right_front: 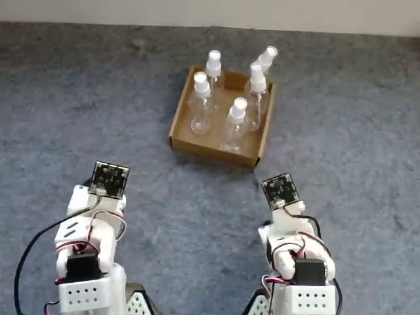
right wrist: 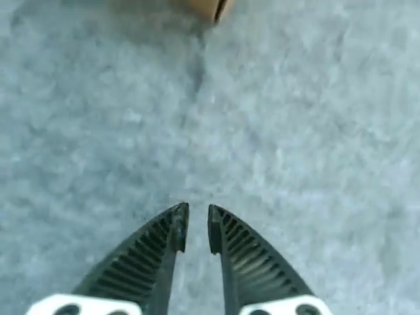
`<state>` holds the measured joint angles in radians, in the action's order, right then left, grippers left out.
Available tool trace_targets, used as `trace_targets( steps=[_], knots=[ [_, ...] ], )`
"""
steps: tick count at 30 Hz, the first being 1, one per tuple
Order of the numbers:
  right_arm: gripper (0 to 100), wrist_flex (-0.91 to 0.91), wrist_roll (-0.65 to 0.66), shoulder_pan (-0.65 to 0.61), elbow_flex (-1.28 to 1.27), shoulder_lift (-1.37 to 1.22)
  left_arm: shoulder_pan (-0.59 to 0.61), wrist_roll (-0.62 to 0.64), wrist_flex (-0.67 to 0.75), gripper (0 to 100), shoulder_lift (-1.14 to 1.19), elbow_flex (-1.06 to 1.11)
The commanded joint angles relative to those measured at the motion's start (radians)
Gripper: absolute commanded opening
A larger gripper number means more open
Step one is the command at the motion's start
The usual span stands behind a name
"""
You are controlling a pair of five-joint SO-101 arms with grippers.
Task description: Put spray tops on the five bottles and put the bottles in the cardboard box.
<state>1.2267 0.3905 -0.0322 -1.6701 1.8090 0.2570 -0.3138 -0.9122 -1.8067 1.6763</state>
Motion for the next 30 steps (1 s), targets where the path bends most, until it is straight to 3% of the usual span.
trace_targets(
  steps=[1, 10, 14, 30],
  knots=[
    [0.5, 0.024, 0.008, 0.01, -0.16, 0.001, 0.062, -0.005, -0.084, 0, -0.002, 0.019],
    [0.5, 0.024, 0.009, 0.061, -0.16, 0.005, 0.263, -0.005, -0.304, 2, -0.01, 0.019],
    [0.5, 0.024, 0.009, 0.061, -0.16, 0.005, 0.3, -0.005, -0.4, 2, -0.01, 0.019],
    [0.5, 0.024, 0.009, 0.061, -0.16, 0.005, 0.3, -0.005, -0.416, 1, -0.01, 0.019]
  ],
)
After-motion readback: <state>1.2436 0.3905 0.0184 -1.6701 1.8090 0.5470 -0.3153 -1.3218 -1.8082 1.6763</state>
